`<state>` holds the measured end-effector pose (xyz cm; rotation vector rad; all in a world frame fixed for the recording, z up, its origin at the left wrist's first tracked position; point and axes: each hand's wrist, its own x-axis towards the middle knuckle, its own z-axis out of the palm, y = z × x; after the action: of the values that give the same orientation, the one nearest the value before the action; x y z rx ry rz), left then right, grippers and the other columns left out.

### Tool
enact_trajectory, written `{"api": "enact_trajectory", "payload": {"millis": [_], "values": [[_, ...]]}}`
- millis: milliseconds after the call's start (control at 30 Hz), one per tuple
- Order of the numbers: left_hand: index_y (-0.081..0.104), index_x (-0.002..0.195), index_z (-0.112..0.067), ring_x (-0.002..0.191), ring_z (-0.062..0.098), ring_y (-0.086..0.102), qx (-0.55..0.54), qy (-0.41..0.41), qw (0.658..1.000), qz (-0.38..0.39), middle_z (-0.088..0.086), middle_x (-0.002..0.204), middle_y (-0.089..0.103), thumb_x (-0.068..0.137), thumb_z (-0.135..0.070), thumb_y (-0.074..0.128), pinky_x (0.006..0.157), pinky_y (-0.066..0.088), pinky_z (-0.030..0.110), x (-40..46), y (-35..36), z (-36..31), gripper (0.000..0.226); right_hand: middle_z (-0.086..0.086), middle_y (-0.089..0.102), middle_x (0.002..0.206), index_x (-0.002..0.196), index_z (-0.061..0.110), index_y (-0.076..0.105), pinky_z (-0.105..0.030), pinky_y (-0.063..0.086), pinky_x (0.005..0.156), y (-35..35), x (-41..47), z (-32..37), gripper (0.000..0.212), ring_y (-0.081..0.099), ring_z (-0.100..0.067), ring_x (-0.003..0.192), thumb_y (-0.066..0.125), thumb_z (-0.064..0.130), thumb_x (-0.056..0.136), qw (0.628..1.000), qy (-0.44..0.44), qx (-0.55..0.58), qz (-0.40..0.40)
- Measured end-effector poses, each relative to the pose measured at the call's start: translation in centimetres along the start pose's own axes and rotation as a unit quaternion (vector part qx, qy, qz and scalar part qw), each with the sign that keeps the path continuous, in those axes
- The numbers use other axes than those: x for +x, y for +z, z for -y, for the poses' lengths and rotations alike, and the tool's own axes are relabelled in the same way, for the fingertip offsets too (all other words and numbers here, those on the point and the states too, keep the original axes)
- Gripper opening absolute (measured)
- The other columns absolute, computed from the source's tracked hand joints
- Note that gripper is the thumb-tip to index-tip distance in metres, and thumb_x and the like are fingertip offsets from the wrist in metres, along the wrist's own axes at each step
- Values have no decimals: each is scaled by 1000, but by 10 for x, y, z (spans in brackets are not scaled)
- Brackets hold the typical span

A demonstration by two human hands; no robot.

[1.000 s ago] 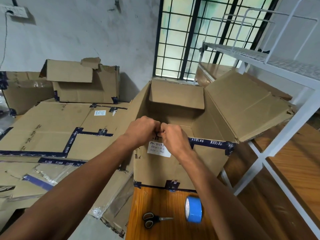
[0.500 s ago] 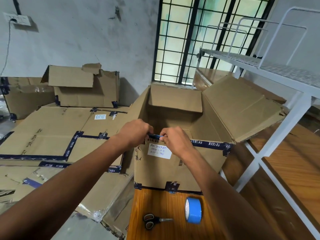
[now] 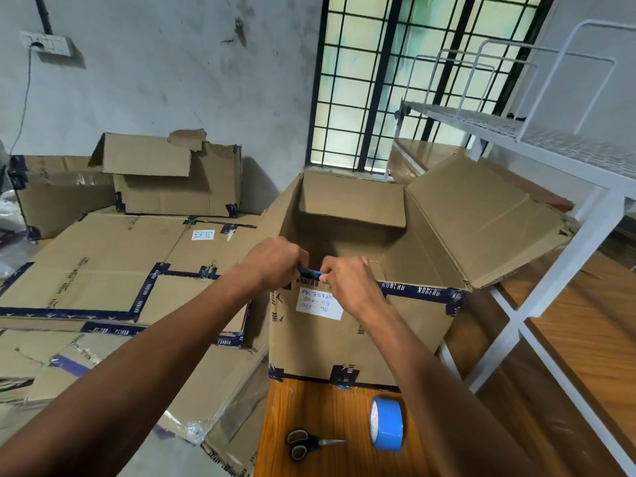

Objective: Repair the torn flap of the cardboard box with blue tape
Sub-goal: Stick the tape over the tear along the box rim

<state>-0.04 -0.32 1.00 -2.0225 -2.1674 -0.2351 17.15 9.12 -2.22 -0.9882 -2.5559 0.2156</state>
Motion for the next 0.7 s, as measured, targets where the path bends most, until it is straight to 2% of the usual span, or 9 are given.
{"api": "enact_trajectory", "payload": {"millis": [67,200,333,467,600,700], "values": [[77,114,-33,94,20,68,11,18,1000,6,-3,104,78,98,-26,70,81,60,42,-1,-2,3,18,2,74,85,101,29,73,-34,35,86,-4,-2,-4,9,60,-27,95,65,33,103,1000,-8,7,7],[74,126,-35,99,19,69,52,18,998,-16,-5,108,78,103,-29,67,92,57,41,-6,-2,8,24,-3,75,97,118,27,75,-36,37,89,-10,-10,-6,18,56,-27,103,63,29,105,1000,-7,-8,6],[73,124,-34,100,19,68,62,1,997,-38,-5,105,76,103,-36,68,99,57,44,-13,2,18,21,-1,72,88,108,26,78,-38,40,88,-12,-11,-10,19,59,-26,95,61,35,106,999,17,-27,-3],[72,120,-33,107,21,65,67,18,996,-54,-4,108,75,101,-32,71,107,50,43,-15,10,19,19,2,69,81,97,25,75,-41,42,94,-18,-12,-11,18,58,-22,86,61,32,106,1000,8,-17,-2],[73,118,-27,106,21,63,40,21,996,-76,-2,108,73,102,-29,69,104,46,40,-15,14,21,16,3,66,81,91,27,66,-38,36,88,-17,-12,-9,16,56,-23,81,62,24,106,999,-8,-41,-4],[73,118,-24,104,20,61,19,8,996,-87,0,108,72,104,-26,66,90,44,35,-14,17,20,15,2,70,88,95,25,65,-36,33,84,-18,-13,-6,13,62,-25,88,60,20,106,998,-8,-58,-19]]}}
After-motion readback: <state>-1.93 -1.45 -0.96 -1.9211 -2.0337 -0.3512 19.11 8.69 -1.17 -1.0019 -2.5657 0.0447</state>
